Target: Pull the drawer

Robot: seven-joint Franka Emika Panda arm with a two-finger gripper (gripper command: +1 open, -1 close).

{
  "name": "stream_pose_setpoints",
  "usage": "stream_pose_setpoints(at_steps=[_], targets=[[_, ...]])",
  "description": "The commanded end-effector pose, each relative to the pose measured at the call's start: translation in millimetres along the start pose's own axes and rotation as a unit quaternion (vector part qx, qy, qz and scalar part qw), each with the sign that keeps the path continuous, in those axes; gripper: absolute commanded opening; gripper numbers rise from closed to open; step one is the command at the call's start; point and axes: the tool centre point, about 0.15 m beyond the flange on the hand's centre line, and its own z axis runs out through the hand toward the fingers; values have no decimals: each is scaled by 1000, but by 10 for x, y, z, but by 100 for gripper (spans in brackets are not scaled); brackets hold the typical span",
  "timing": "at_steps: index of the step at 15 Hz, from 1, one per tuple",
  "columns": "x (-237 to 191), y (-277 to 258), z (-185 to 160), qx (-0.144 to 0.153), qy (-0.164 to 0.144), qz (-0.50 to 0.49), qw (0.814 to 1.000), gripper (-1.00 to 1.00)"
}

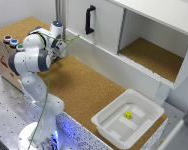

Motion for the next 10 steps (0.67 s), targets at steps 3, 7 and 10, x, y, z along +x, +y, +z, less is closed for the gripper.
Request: stream_pose_setpoints(at_steps=[3,7,10], targets=[[-28,374,132,33,-31,32,998,-100],[-9,699,81,40,-34,51,997,-100],[20,911,40,46,-36,64,996,-100]])
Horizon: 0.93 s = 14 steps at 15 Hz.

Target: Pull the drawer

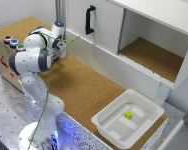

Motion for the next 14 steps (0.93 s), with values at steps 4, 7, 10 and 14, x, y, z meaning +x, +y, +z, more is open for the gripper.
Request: stream_pose_setpoints(at_steps=[4,7,10,14], targets=[[147,921,53,44,-5,43,998,-100],[191,1156,-16,38,0,65,997,-100],[211,1404,-100,29,2,85,996,-100],[228,1759,-144,20,0,126,992,-100]])
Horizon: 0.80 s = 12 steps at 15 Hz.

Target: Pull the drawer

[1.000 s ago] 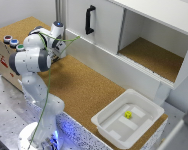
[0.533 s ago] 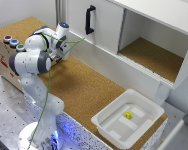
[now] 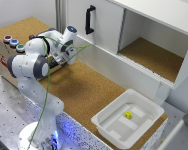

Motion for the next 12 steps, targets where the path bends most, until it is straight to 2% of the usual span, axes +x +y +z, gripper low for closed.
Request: stream_pose_setpoints(at_steps=[1,3,4,10,12], targets=[[304,694,138,13,4,50,999,-100],[362,807,101,11,-4,55,998,-100],[382,847,99,4,-9,51,999,100],[241,895,-95,9,-11,15,1000,100],[160,827,-197,5,-1,6,1000,100]])
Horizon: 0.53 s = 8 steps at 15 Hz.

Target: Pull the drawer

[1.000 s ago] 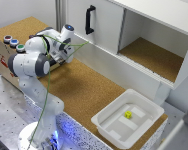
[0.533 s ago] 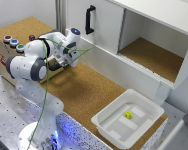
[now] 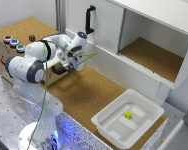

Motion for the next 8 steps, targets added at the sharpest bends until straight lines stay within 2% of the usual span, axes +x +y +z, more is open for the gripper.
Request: stream_pose_setpoints(at_steps=[1,4,8], targets=[[-8,72,-144,4,9,-24,1000,100],[-115,28,-407,12,35,-30,999,100],[-185,-8,-515,-4,45,-46,998,100]])
